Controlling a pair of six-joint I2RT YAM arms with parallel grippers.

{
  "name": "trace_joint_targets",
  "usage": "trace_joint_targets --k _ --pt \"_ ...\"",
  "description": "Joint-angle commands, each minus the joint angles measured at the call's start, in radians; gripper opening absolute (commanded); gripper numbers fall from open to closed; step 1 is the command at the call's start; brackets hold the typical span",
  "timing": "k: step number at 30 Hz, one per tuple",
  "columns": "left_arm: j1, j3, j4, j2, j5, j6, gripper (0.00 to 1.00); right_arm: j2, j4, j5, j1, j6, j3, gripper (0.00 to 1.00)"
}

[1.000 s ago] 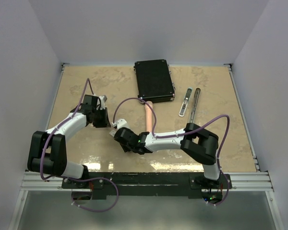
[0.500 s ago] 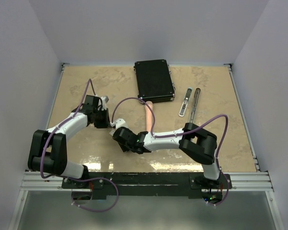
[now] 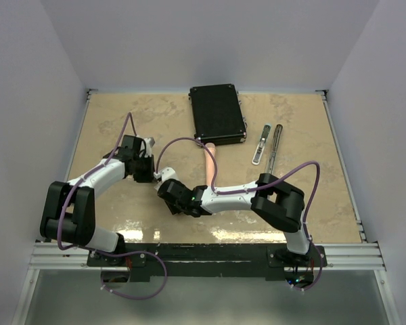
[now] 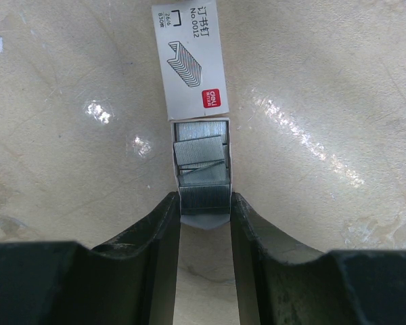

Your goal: Unload the staples from the stapler

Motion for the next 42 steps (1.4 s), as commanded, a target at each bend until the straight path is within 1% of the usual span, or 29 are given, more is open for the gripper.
trace_joint_targets --k 1,7,25,36,42 --pt "-0.005 0.002 0.001 0.009 -0.01 0.027 0.17 0.026 -0.01 -0.013 0.001 0.008 0.016 0.31" --pt "-0.007 0.0 0.001 0.009 -0.013 0.028 0.15 0.021 0.002 -0.034 -0.001 0.02 0.023 0.31" --pt "-0.007 0.006 -0.003 0.02 -0.028 0.031 0.15 -0.004 0.015 -0.02 -0.015 0.04 -0.015 0.31" --pt "-0.007 0.003 0.0 0.021 -0.022 0.031 0.15 0.013 0.028 -0.014 -0.016 0.04 -0.006 0.31" --pt "-0.008 0.006 -0.002 0.024 -0.023 0.03 0.15 0.021 0.057 -0.04 -0.019 0.031 -0.012 0.31"
